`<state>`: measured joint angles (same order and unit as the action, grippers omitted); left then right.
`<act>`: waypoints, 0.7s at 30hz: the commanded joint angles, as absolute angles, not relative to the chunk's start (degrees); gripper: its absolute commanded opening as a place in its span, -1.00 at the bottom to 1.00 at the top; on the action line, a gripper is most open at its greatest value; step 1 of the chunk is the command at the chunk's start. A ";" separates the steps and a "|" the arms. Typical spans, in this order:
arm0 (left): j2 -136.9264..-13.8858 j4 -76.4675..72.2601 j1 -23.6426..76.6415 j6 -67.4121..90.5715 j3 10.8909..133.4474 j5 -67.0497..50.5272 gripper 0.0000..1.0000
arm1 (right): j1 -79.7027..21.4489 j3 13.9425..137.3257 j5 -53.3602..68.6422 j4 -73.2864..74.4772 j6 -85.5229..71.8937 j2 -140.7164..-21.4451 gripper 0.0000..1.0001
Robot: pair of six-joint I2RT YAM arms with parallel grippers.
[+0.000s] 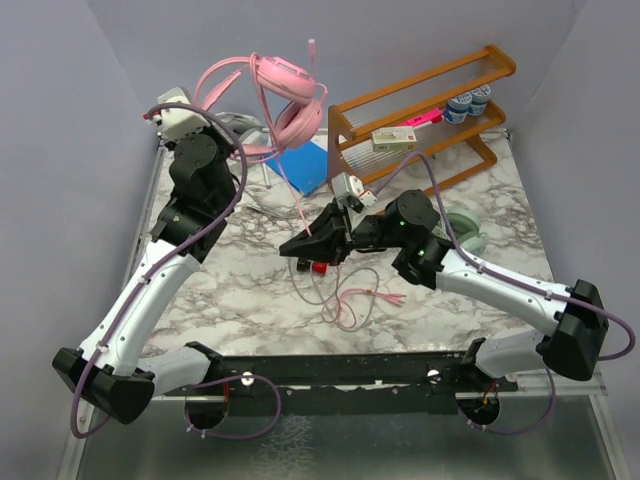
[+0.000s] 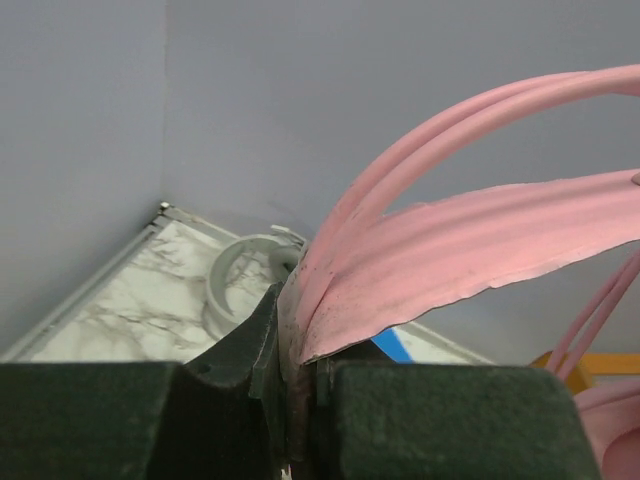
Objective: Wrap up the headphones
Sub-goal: Wrap the headphones cable around the headphones.
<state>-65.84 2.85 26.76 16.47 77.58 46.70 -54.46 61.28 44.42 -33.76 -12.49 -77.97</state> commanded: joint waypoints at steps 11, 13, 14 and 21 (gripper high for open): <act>-63.12 -12.81 26.84 -6.69 67.51 54.23 -1.00 | -55.10 69.01 36.30 -30.41 -8.85 -71.75 -0.99; -62.98 -13.26 26.84 -8.40 66.56 54.50 -1.00 | -55.18 71.00 35.95 -28.07 -7.80 -71.95 -0.99; -62.97 -13.27 26.83 -8.93 66.27 54.49 -1.00 | -55.16 71.93 35.95 -26.88 -7.03 -72.10 -0.99; -61.01 -8.08 26.89 -12.37 65.57 46.21 -1.00 | -55.08 78.82 30.19 -13.64 0.98 -73.04 -0.98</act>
